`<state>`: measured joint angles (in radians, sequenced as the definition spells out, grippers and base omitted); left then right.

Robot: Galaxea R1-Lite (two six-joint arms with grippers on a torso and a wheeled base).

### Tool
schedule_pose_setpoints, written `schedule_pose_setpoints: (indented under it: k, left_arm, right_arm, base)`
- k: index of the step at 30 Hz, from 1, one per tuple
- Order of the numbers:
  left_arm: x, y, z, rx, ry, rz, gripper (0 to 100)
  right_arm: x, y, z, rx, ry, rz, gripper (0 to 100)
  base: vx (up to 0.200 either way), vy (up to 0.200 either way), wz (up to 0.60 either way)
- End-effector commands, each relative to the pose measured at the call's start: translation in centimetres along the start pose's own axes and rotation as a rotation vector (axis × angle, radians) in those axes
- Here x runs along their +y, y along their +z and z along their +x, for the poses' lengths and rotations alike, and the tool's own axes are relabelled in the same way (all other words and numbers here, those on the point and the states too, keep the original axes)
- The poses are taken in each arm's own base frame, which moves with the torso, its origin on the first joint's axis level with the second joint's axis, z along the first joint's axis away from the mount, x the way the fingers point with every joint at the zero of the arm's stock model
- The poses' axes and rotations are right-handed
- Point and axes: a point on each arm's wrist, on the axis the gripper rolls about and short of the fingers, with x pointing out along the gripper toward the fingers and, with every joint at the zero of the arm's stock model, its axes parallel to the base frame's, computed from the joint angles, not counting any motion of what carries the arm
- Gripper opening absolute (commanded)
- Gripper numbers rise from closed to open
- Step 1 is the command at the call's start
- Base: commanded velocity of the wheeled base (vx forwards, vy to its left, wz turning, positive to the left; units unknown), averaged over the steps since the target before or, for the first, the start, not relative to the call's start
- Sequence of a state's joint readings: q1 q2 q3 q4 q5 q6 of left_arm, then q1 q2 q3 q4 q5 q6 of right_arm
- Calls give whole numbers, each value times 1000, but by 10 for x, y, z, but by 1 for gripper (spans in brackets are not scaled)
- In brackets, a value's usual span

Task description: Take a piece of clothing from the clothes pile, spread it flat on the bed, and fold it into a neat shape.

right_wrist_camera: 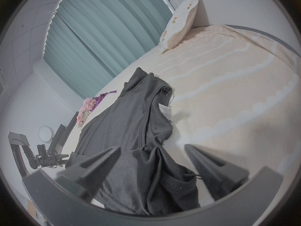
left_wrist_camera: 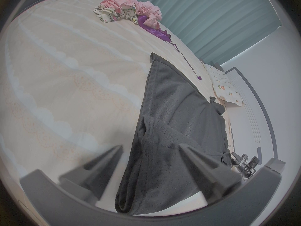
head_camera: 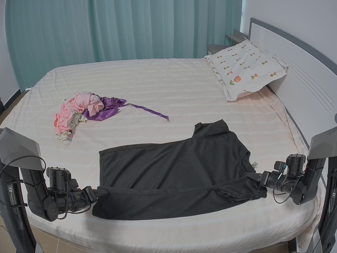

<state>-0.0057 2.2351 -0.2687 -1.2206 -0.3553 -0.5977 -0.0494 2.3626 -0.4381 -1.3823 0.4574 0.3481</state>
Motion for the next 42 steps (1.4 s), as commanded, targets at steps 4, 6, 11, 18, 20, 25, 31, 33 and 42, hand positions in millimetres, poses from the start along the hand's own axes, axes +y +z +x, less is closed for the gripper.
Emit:
schedule_pose_setpoints:
  k: [4, 6, 11, 18, 20, 25, 31, 33, 42]
  left_arm:
    - [-2, 3, -2, -15, -7, 2, 100]
    - [-6, 7, -6, -39, -19, 12, 100]
    - [-12, 12, -14, -83, -32, 11, 100]
    - [-12, 16, -13, -132, -10, -24, 100]
    - [-13, 16, -13, -145, -19, -18, 100]
    - [-8, 17, -9, -153, -10, -23, 100]
    - [-8, 16, -8, -157, -16, -19, 100]
    - [-7, 15, -8, -156, -13, -20, 100]
    - [-9, 16, -9, -158, -23, -45, 100]
  right_arm:
    - [2, 16, -8, -59, 8, 48, 100]
    - [5, 22, -8, -79, 20, 100, 100]
    - [5, 21, -6, -73, 24, 131, 100]
    - [5, 21, -6, -73, 24, 137, 100]
    - [6, 21, -6, -73, 25, 137, 100]
    - [6, 21, -6, -73, 25, 137, 100]
    - [6, 20, -6, -69, 25, 137, 100]
    - [6, 20, -6, -67, 22, 137, 100]
    - [6, 20, -6, -66, 25, 137, 100]
  base:
    - [0, 0, 0]
    - [0, 0, 0]
    - [0, 0, 0]
    - [114, 0, 0]
    - [200, 0, 0]
    - [0, 0, 0]
    - [0, 0, 0]
    - [0, -100, 0]
    - [0, -200, 0]
